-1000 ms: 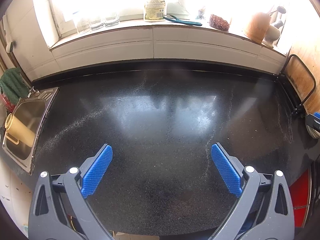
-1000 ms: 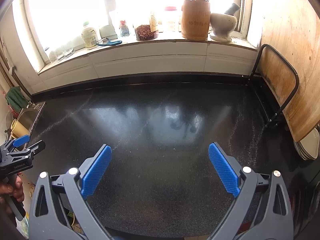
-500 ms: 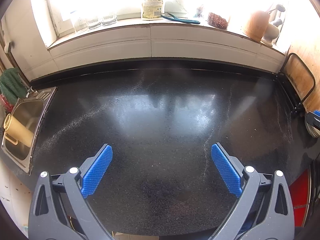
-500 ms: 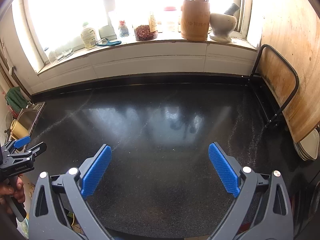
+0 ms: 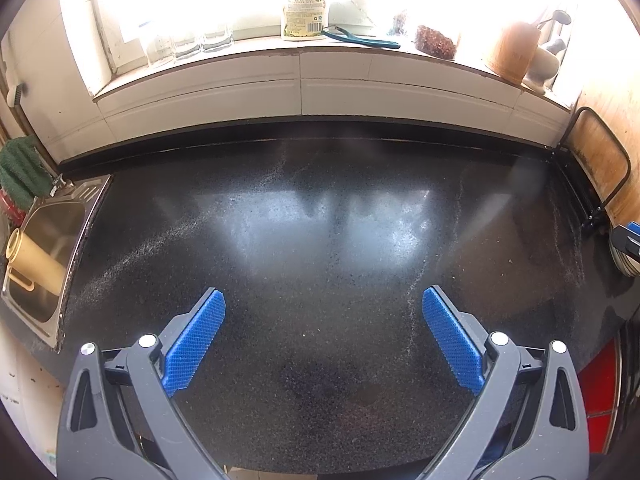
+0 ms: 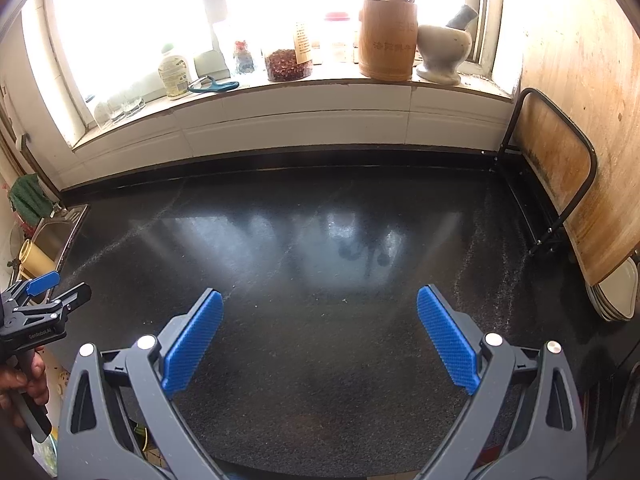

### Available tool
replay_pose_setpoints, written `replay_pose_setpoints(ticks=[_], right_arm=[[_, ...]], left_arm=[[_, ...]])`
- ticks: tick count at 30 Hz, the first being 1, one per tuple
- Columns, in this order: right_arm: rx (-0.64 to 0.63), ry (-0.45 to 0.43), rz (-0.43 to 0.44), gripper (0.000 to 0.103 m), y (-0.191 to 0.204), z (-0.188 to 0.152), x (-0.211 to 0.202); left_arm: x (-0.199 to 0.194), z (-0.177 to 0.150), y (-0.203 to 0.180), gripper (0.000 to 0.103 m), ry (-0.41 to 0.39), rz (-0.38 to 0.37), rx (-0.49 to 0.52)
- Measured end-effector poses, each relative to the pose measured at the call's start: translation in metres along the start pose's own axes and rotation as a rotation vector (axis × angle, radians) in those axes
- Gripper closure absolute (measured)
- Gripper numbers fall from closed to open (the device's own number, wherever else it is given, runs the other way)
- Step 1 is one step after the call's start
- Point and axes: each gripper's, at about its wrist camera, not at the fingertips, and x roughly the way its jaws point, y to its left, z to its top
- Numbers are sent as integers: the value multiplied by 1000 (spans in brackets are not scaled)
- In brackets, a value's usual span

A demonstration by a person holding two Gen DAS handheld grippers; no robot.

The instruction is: Collect trash

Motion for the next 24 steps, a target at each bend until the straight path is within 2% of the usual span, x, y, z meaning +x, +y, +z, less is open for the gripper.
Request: replay_pose_setpoints(ticks=[12,24], right_arm=[[4,5,4,9,2,-2,4],[5,7,9,9,5,3,9]], left_arm=[[3,2,5,7,11,0,-11],[4,4,10,7,-10,3,-13]])
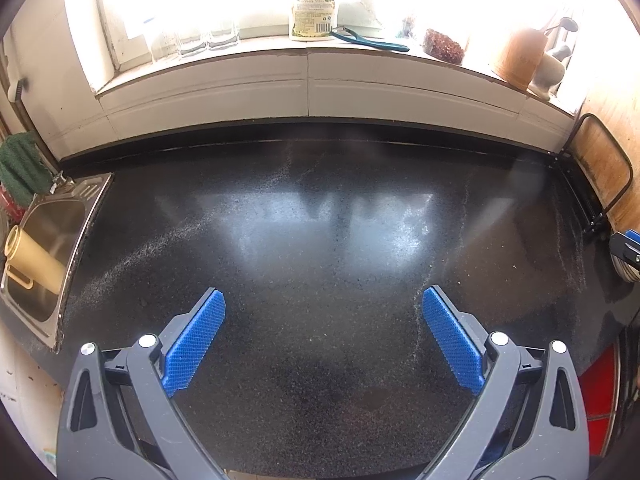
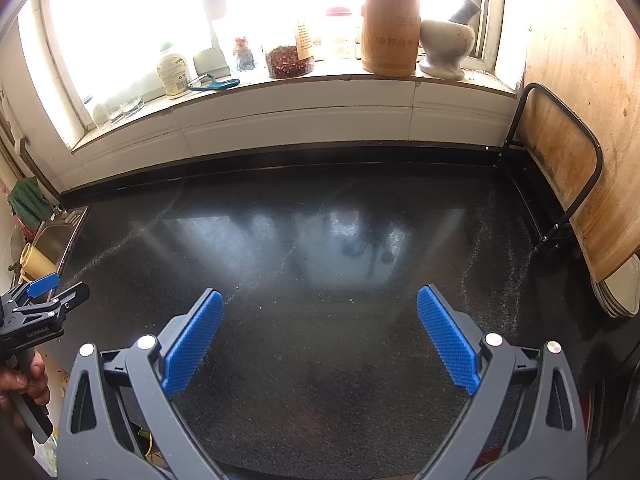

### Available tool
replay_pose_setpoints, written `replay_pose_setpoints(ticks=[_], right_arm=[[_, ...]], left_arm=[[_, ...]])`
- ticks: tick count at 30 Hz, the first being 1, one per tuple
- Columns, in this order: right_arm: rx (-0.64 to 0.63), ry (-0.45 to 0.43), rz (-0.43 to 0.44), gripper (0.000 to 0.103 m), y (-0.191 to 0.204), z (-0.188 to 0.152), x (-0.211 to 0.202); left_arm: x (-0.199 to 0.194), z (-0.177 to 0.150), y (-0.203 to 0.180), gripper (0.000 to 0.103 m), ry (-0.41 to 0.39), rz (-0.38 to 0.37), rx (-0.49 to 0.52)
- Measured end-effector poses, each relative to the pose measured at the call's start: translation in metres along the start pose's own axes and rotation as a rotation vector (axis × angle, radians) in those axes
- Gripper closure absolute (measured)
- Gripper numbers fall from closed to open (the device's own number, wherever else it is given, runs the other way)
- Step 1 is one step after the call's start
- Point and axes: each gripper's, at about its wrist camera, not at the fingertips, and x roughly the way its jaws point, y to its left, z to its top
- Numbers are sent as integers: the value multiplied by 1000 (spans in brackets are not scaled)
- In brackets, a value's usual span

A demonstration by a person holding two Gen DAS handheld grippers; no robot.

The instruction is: Collect trash

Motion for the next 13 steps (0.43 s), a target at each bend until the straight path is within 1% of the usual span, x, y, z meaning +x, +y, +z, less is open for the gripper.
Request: replay_pose_setpoints(ticks=[5,7,13], right_arm=[[4,1,1,9,1,0,1],[3,3,0,9,0,2,3],[3,10,12,9,-5,2,16]], left_arm=[[-2,3,-1,7,-21,-3,10],[0,4,0,7,-15,-2,10],[12,5,3,7,5,-35,-3]])
